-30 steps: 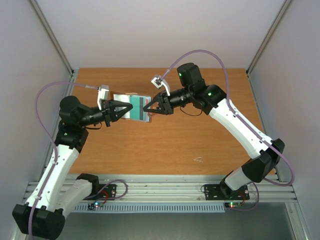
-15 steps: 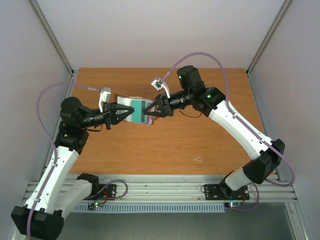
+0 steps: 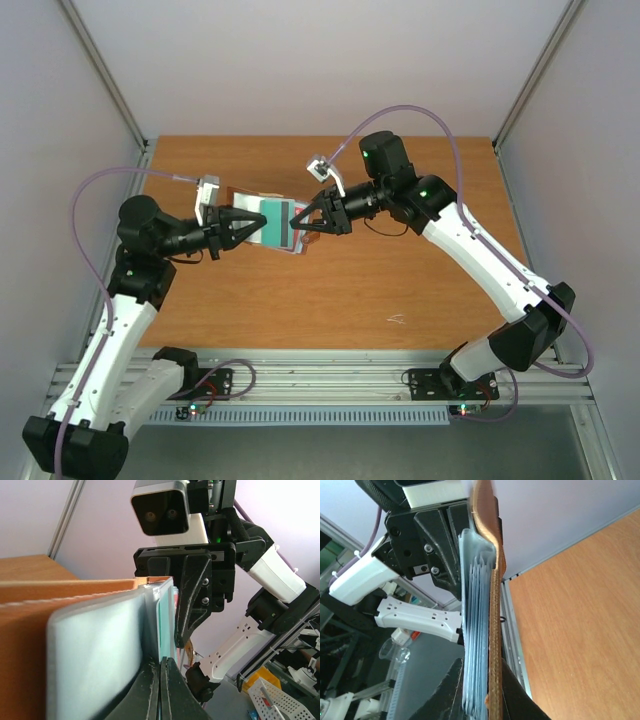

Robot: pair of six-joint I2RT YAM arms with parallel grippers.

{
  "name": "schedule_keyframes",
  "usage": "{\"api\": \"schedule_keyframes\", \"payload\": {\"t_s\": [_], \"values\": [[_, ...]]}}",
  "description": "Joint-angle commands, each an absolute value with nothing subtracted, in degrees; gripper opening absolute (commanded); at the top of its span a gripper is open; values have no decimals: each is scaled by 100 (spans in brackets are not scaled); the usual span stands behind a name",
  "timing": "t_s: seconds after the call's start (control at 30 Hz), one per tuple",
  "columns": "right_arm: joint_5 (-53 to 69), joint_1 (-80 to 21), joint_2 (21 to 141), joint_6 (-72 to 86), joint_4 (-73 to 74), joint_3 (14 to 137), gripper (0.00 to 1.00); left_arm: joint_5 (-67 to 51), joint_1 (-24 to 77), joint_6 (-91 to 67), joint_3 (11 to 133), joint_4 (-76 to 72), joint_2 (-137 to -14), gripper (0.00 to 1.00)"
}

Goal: Take the credit cards out of the card holder

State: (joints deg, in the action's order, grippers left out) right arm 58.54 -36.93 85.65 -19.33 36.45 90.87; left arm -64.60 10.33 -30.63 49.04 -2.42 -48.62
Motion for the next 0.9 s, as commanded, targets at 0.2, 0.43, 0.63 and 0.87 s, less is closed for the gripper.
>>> {"api": "schedule_keyframes", "payload": {"t_s": [0.2,0.43,0.63,0.87], "values": [[6133,-3636,8424,-2037,3776,9167,2,-6629,967,-3304,4887,-734,-4726,8],[6146,-3638,8451,-2083,3813,9243,6,-6675,967,-3594,4834,-1059,-4798,0],[6099,-3637,8429,-2086,3824,9281,7,-6663,967,-3573,4860,-995,-4825,0],[6220,-3639,8484,-2031,3806,9382,7,-6639,1007,-3458,4972,-742,-5000,4]]}}
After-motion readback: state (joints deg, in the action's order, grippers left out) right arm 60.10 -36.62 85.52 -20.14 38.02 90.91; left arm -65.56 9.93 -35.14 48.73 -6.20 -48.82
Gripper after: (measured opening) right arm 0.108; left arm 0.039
